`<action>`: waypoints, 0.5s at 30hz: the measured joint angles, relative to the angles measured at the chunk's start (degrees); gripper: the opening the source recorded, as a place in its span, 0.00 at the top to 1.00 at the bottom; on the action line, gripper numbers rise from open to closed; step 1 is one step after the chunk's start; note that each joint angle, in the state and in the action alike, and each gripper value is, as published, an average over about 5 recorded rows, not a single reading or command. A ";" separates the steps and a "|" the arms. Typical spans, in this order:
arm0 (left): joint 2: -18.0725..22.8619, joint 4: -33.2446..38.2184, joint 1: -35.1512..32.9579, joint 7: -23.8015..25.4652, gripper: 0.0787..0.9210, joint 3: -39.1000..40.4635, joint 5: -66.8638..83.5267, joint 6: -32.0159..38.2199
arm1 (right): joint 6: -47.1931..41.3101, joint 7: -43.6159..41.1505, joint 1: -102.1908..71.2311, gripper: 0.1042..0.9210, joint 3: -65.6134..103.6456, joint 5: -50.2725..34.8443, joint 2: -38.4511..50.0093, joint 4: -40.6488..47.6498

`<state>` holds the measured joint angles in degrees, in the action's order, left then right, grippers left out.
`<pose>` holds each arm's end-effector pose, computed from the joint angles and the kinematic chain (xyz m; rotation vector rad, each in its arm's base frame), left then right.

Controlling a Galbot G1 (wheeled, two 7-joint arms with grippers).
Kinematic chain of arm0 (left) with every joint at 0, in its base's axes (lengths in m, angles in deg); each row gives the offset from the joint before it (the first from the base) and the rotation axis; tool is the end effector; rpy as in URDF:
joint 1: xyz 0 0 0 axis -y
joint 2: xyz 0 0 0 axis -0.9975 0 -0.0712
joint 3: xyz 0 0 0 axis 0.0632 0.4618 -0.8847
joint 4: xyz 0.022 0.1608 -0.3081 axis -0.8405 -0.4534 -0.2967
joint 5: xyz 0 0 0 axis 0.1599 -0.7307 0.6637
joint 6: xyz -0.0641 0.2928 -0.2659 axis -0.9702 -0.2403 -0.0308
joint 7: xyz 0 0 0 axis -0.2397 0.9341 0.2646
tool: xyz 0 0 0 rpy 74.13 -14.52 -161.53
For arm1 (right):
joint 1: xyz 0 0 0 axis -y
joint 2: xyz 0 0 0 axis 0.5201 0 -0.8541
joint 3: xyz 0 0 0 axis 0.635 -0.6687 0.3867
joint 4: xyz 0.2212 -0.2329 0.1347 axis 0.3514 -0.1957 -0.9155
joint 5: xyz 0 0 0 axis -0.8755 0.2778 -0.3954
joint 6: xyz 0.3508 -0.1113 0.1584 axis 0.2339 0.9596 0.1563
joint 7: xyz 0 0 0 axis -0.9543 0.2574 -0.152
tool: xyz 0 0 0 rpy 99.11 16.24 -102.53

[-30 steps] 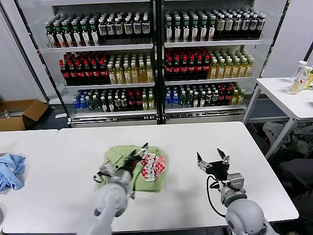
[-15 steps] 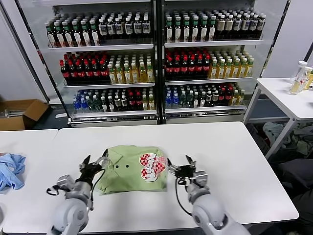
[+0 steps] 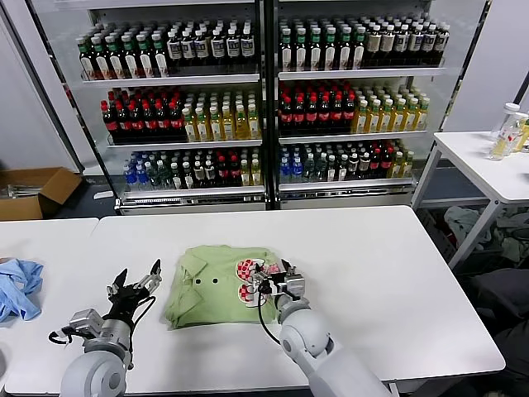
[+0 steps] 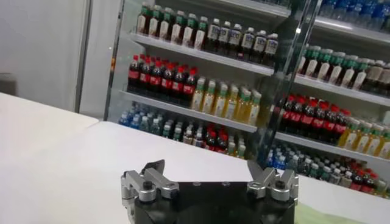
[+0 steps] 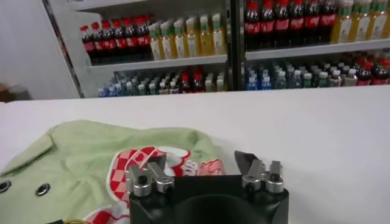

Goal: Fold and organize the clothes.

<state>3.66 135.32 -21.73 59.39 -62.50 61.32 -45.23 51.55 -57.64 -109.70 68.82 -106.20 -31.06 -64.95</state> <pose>0.3015 0.1007 -0.2805 0.1455 -2.9138 0.3779 0.3916 0.1697 -0.3040 0.3513 -2.7008 -0.0673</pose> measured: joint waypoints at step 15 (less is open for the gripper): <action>-0.04 1.80 -2.56 0.18 0.12 -0.78 -1.15 0.09 | -0.27 0.27 4.00 0.77 -1.96 -0.84 -1.97 6.79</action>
<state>3.61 137.12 -24.28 59.57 -63.28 60.18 -45.15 51.28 -57.38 -105.70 66.87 -107.04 -33.02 -58.16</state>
